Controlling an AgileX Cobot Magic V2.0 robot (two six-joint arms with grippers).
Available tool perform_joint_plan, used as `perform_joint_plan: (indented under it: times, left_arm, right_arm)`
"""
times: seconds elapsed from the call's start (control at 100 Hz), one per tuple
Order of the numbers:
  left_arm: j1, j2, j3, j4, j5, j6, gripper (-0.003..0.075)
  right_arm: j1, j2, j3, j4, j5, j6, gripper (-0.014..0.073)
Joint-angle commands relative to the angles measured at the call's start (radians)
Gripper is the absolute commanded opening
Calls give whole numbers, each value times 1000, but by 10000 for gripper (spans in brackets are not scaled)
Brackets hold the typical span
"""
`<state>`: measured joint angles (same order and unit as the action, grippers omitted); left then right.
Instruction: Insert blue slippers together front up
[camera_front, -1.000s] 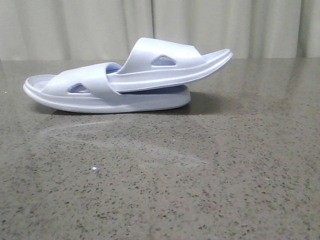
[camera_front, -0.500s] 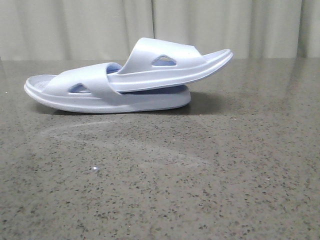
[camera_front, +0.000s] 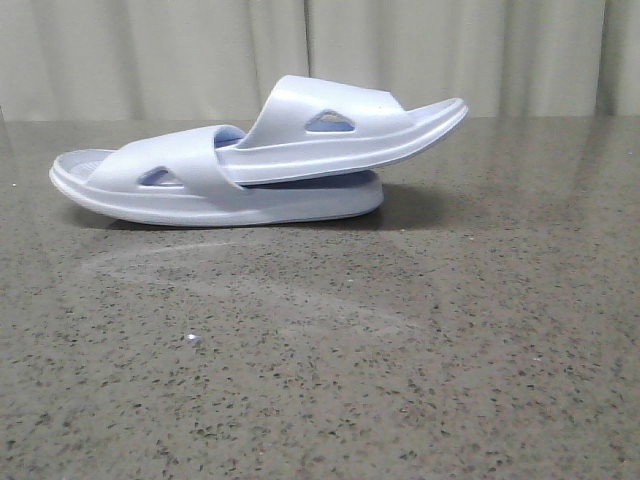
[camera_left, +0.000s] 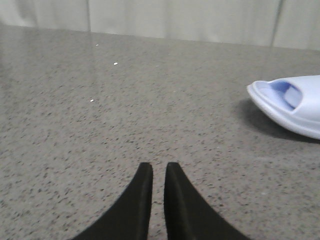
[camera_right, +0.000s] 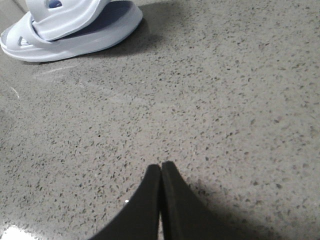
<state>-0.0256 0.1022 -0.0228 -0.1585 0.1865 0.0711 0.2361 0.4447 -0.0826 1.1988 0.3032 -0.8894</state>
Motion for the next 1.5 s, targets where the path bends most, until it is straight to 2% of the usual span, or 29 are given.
perform_joint_plan:
  times: [0.0,0.28,1.31,1.41,1.49]
  left_arm:
    - [33,-27,5,89,-78,-108,15]
    - [60,-136,36,82,-34,-108,15]
    - [60,-137,34,94,-34,-104,15]
    - [60,-137,34,94,-34,-104,15]
    - [60,-137,34,94,-34,-104,15]
  right_arm:
    - [1,-1,-28,19,-22,-2,-78]
    - [1,-1,-28,19,-22,-2,-78]
    - [1,-1,-28,19,-24,-2,-78]
    - [1,-1,-28,0,-82,-7,-78]
    - [1,-22,-28,-89,-176,-5,-78]
